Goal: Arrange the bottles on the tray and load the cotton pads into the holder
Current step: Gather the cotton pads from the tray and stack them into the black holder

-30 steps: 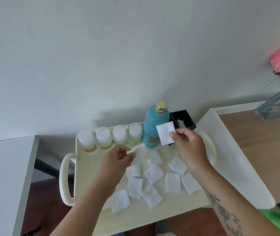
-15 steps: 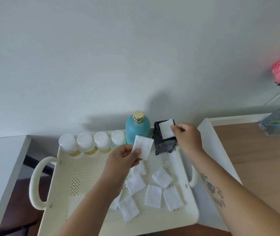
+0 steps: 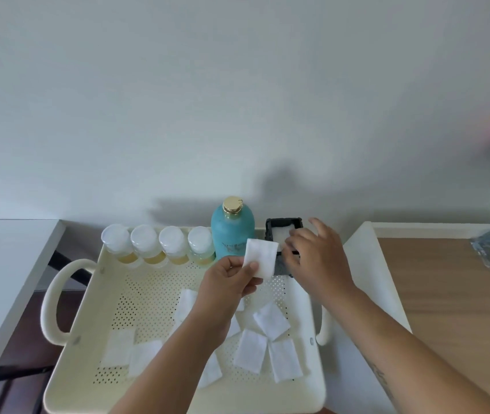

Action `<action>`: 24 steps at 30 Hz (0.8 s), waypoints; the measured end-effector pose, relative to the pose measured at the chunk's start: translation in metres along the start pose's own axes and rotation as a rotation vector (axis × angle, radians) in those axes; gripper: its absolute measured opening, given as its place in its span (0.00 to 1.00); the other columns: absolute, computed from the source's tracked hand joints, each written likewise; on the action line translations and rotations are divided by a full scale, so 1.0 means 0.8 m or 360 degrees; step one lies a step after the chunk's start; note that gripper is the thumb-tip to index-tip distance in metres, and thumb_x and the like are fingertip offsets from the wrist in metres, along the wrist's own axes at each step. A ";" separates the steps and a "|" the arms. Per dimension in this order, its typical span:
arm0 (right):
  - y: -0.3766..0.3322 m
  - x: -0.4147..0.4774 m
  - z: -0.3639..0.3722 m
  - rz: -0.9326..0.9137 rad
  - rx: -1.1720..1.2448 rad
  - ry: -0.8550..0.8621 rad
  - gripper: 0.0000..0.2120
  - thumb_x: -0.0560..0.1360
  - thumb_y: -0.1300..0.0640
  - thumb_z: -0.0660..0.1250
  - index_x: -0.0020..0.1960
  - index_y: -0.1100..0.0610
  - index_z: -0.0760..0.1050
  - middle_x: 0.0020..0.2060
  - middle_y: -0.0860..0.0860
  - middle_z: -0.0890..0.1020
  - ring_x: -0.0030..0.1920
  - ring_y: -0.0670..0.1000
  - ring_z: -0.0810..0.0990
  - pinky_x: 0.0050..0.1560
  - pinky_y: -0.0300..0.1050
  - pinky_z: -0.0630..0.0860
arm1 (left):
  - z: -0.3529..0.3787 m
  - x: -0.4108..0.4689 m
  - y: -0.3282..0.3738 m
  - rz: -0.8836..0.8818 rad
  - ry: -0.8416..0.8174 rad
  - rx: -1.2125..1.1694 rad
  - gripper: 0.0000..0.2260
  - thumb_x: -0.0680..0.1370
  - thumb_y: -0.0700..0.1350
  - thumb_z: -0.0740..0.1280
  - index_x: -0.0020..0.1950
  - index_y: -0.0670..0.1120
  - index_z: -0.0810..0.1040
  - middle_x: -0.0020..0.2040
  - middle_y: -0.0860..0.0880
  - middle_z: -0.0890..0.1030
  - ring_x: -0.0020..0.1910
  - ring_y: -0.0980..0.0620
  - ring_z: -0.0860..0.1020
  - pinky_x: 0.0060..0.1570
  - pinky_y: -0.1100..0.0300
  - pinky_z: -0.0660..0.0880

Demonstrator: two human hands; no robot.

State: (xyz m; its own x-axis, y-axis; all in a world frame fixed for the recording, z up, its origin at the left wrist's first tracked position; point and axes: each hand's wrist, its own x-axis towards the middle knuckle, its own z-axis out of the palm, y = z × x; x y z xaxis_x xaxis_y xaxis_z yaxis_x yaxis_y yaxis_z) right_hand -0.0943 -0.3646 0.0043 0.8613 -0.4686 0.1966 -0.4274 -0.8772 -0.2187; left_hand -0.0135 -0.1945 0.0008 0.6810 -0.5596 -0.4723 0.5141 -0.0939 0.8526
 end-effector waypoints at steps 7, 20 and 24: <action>0.004 0.002 0.005 -0.0074 -0.0095 -0.0279 0.26 0.81 0.45 0.46 0.50 0.52 0.82 0.53 0.44 0.82 0.73 0.55 0.63 0.74 0.57 0.51 | 0.015 0.006 -0.005 -0.0006 0.0038 -0.0069 0.08 0.76 0.44 0.71 0.53 0.41 0.80 0.43 0.45 0.86 0.44 0.50 0.83 0.52 0.55 0.79; -0.015 -0.022 -0.025 0.0577 0.1127 0.0015 0.07 0.75 0.42 0.66 0.45 0.45 0.77 0.40 0.40 0.81 0.51 0.47 0.77 0.53 0.51 0.75 | 0.041 0.016 -0.003 -0.0017 -0.0071 -0.0201 0.10 0.75 0.45 0.72 0.53 0.42 0.81 0.43 0.46 0.85 0.40 0.54 0.81 0.46 0.59 0.77; -0.015 -0.010 -0.032 0.0595 0.1153 -0.0042 0.08 0.76 0.49 0.67 0.42 0.52 0.77 0.34 0.47 0.81 0.40 0.50 0.79 0.50 0.58 0.76 | 0.042 0.018 -0.002 0.0013 -0.0029 -0.0107 0.08 0.74 0.46 0.73 0.51 0.45 0.82 0.39 0.50 0.85 0.40 0.53 0.82 0.46 0.59 0.78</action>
State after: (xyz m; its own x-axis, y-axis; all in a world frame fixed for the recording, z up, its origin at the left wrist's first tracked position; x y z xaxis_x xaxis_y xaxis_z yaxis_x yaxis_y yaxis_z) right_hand -0.1031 -0.3525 0.0297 0.7072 -0.7063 -0.0324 -0.4117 -0.3741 -0.8310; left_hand -0.0217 -0.2301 0.0002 0.6761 -0.5751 -0.4607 0.5427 -0.0342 0.8392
